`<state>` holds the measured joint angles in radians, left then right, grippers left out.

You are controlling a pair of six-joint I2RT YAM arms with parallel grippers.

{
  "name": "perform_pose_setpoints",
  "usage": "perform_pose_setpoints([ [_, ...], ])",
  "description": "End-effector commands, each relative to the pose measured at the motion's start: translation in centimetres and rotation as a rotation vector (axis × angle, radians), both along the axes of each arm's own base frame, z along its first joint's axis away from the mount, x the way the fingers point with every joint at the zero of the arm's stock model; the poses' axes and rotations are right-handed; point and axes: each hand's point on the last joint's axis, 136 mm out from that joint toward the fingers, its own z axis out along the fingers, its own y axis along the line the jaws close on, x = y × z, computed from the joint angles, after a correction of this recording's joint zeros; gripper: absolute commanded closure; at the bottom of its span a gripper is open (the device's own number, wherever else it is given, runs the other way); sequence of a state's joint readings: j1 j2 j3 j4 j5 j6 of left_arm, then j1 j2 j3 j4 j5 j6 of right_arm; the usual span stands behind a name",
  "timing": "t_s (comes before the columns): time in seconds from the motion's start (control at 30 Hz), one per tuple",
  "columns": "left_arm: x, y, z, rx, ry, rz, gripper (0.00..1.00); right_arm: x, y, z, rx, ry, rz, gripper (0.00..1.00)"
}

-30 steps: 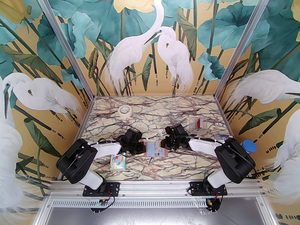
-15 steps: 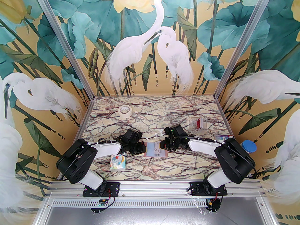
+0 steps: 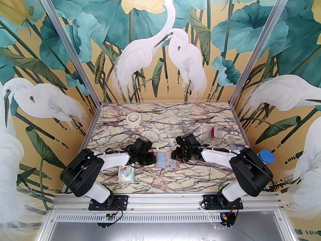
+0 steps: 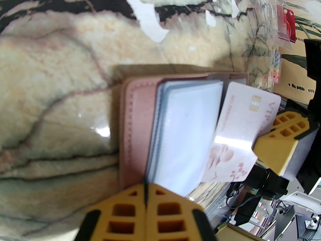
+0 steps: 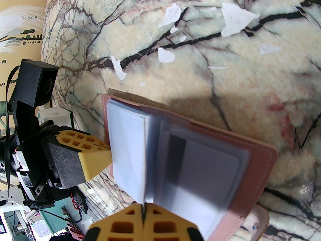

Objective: Put the credit cards into the card holder

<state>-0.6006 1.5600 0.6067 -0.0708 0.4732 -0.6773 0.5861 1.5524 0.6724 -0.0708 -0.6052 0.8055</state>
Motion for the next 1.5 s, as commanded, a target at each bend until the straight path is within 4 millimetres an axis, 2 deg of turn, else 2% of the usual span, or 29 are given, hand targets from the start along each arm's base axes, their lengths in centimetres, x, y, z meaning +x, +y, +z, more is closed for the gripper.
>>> perform_pose_setpoints([
  [0.0,0.0,0.3,-0.7,0.039,0.002,0.000,1.00,-1.0,0.1,-1.0,-0.007,0.052,0.017,1.00],
  [0.4,-0.1,0.3,-0.9,0.039,0.005,-0.001,1.00,-1.8,-0.1,-1.8,-0.004,0.069,0.038,1.00],
  [1.4,-0.3,0.2,-1.2,0.041,0.017,-0.014,1.00,-1.4,-0.6,-3.3,0.001,0.130,0.028,1.00],
  [1.47,-0.3,0.2,-1.2,0.042,0.017,-0.014,1.00,-1.4,-0.5,-3.2,0.003,0.129,0.032,0.98],
])
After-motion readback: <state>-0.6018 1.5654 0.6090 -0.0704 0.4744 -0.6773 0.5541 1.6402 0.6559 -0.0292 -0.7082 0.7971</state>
